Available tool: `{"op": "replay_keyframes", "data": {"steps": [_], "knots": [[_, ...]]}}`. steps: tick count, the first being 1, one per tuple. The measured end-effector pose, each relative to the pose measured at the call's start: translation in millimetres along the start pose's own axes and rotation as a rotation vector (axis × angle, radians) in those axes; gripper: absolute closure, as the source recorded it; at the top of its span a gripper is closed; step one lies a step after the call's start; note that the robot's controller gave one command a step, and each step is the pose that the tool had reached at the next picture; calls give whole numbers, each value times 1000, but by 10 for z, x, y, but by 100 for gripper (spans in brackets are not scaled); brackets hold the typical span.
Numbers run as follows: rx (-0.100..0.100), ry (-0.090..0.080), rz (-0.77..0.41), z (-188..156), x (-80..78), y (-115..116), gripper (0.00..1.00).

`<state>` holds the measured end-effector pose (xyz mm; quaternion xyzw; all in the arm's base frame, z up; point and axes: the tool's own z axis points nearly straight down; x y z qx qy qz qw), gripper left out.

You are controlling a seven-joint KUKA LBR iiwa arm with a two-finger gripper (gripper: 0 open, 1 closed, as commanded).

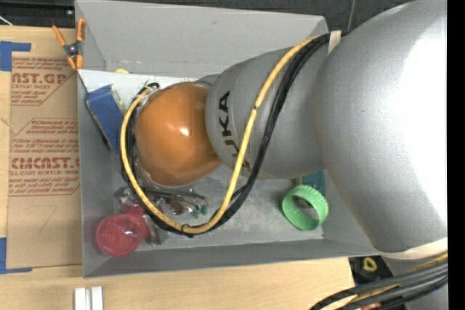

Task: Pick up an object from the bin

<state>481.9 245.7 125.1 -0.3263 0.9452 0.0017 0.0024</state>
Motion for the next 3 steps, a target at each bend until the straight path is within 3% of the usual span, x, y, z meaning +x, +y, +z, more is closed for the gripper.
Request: {"op": "replay_keyframes", "data": {"steps": [3], "knots": [[0, -2, 0, -558, -10, 11, 100]]}}
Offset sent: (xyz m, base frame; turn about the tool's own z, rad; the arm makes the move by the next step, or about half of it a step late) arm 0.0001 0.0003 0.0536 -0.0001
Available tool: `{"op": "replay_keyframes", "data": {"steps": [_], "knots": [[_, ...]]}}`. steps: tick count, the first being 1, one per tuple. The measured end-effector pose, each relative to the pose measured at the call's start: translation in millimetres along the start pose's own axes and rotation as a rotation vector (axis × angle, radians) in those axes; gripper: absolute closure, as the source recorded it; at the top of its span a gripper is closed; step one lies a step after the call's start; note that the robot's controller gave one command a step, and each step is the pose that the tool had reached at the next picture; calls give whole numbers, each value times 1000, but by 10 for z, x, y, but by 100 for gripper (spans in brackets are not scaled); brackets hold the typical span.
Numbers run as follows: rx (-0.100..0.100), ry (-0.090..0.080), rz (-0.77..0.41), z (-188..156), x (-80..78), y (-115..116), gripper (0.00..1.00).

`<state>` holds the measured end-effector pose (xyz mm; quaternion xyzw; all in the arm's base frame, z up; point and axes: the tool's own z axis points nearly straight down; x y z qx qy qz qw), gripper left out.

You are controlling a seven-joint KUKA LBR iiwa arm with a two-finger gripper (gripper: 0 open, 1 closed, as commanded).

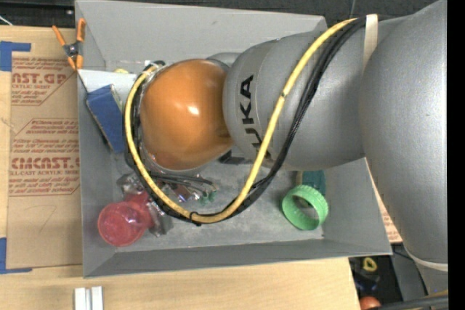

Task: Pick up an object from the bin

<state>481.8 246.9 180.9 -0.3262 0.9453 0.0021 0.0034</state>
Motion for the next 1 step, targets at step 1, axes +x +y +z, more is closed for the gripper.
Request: {"op": "replay_keyframes", "data": {"steps": [1], "knots": [[0, -3, 0, -77, -9, 2, 100]]}}
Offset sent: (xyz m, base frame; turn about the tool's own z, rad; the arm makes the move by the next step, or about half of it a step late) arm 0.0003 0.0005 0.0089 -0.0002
